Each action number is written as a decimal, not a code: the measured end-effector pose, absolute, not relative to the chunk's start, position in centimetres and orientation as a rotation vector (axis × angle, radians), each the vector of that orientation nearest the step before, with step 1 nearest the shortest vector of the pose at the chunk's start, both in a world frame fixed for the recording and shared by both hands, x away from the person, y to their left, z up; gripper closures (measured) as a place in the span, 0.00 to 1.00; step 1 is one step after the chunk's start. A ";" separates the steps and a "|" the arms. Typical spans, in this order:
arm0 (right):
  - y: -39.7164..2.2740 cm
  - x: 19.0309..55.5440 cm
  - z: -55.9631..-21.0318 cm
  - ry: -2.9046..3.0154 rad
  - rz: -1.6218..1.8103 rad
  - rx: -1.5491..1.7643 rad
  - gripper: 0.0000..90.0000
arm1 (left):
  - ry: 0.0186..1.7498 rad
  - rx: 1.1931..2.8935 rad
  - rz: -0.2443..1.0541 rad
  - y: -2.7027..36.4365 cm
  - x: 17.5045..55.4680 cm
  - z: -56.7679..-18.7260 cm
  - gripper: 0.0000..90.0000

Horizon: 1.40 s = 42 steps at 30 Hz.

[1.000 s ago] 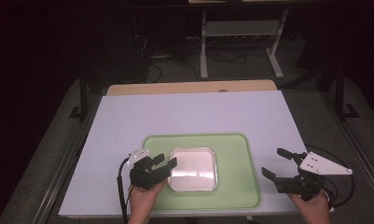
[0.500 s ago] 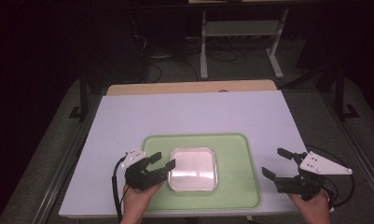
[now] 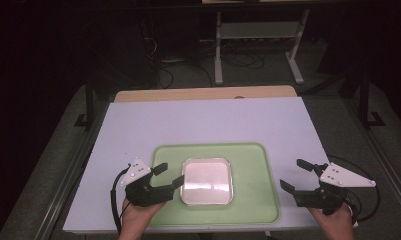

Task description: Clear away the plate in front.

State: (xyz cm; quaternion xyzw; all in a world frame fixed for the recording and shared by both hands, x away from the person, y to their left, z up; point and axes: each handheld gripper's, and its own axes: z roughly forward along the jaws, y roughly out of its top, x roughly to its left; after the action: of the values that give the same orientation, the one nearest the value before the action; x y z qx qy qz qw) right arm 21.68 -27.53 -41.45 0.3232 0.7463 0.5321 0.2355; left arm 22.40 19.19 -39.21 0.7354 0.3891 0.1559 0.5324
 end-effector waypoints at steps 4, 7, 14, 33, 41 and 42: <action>-27.5 21.7 -41.5 2.049 1.460 0.889 0.15 | 0.900 1.769 0.385 19.6 22.1 -39.0 0.26; -27.5 21.7 -41.5 2.049 1.459 0.890 0.15 | 0.876 1.784 0.395 19.9 22.0 -38.8 0.25; -27.6 21.7 -41.5 2.045 1.460 0.892 0.15 | 0.835 1.794 0.421 20.7 21.7 -38.5 0.23; -27.6 21.7 -41.6 2.052 1.454 0.903 0.15 | 0.797 1.841 0.513 23.2 20.5 -39.4 0.22; -27.4 21.8 -41.7 2.063 1.449 0.895 0.15 | 0.819 1.849 0.518 23.9 20.0 -40.4 0.22; -27.4 21.8 -41.7 2.064 1.449 0.896 0.15 | 0.819 1.848 0.517 24.0 19.9 -40.5 0.22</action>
State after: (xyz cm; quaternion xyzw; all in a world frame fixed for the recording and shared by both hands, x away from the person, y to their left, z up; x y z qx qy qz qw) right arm 21.81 -27.39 -41.71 0.3258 0.7505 0.5267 0.2304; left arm 19.86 24.02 -40.52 0.7654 0.3390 0.2143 0.5033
